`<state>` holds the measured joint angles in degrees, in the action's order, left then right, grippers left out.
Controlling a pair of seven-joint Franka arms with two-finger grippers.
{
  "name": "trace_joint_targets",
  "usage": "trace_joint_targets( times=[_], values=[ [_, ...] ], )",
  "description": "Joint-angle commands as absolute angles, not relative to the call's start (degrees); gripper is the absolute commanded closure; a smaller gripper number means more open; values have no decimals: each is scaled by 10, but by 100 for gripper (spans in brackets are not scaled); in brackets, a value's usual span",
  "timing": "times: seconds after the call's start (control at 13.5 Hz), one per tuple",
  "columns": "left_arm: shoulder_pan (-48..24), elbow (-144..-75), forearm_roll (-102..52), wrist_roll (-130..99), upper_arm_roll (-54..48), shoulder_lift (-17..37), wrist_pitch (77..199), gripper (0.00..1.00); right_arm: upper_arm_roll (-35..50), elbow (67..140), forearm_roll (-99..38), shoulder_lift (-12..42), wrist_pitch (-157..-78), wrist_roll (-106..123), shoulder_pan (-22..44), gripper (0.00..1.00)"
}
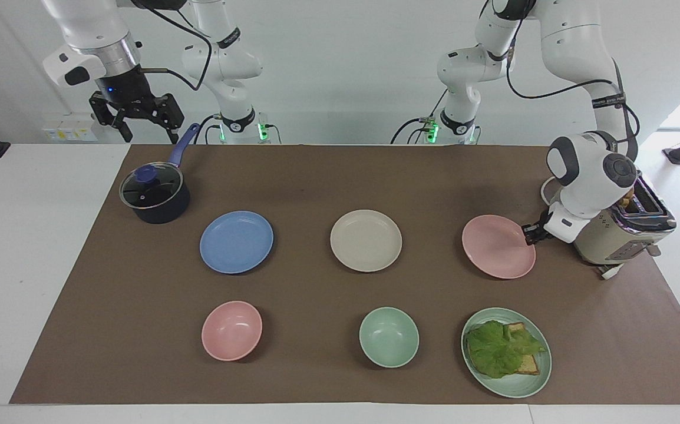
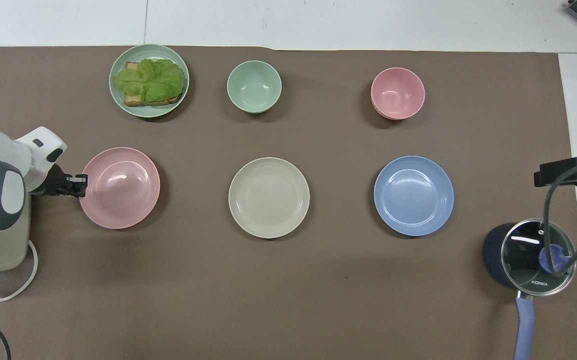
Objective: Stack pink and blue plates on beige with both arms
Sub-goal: 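Carry the pink plate with the left gripper onto the beige plate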
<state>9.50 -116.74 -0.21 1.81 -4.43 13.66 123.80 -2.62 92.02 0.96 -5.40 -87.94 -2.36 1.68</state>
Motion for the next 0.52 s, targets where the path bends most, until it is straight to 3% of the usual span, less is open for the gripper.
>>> trace_joint_targets(
  times=[0.0,0.22,0.44],
  values=[
    [105,-1136,-8,33,-47,130,1168,100,-26,924,7,-62,-874,-12,13,0],
    [95,-1076,-12,31,-54,127,1068,100,-26,924,7,-62,-873,-12,13,0],
    [73,-1071,-52,23,-61,113,1056,100,-26,924,7,-62,-873,-12,13,0]
  ],
)
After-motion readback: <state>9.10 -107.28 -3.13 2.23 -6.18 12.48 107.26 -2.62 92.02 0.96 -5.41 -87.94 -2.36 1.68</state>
